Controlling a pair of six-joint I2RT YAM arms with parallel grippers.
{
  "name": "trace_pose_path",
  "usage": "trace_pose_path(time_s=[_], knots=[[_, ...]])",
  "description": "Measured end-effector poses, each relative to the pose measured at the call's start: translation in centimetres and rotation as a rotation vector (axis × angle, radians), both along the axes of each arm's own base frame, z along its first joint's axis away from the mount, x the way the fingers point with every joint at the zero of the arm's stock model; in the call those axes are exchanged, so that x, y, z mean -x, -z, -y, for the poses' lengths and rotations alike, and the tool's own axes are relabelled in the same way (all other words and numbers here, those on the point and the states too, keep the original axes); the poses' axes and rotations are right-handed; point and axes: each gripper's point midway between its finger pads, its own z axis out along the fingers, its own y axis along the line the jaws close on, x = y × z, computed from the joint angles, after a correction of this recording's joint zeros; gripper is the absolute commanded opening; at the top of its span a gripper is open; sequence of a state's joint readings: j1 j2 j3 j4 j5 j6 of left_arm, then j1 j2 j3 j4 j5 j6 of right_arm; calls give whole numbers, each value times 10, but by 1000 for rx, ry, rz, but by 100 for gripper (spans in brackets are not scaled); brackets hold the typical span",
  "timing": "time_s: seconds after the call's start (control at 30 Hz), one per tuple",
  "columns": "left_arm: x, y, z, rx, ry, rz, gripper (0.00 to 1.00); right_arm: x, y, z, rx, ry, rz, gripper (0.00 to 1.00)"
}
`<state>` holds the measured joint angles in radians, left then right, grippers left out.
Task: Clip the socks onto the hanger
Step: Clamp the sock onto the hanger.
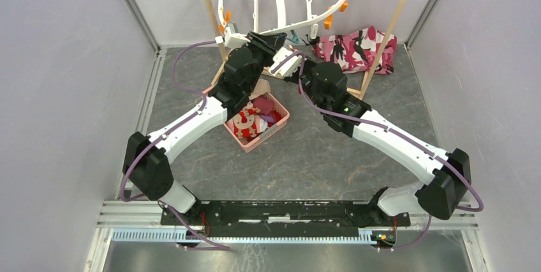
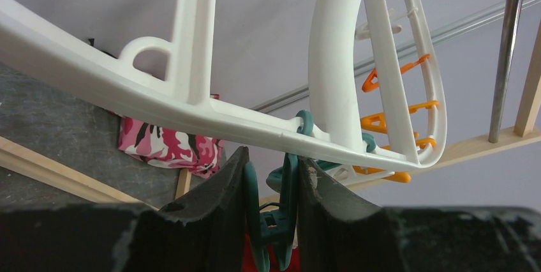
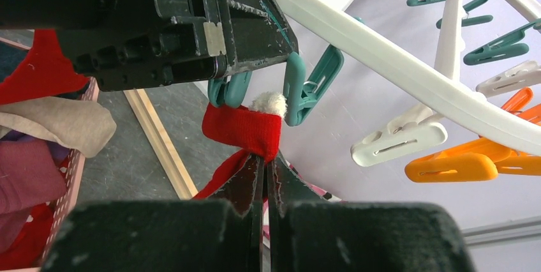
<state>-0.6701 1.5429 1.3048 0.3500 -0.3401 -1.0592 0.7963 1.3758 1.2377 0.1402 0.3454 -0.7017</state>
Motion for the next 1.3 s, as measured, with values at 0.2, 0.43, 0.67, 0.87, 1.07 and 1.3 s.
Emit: trace_pose_path(time_s=[0.2, 0.43, 0.67, 0.87, 1.07, 1.3], knots=[[0, 0, 0, 0, 0, 0, 9, 0, 0, 0, 0, 0, 0, 0], [1, -2, 0, 2, 1, 2, 9, 1, 5, 2, 30, 1, 9, 0], [1, -2, 0, 4, 6, 7, 8, 23, 41, 16, 155, -59, 26, 0], [2, -1, 1, 13, 10, 22, 8, 47, 66, 29, 293, -135, 135, 0], [4, -3, 3, 11, 27, 42, 7, 55, 82, 34, 483, -162, 296, 0], [5, -3, 4, -18, 35, 59, 6, 57, 56, 35, 577, -140, 432, 0]])
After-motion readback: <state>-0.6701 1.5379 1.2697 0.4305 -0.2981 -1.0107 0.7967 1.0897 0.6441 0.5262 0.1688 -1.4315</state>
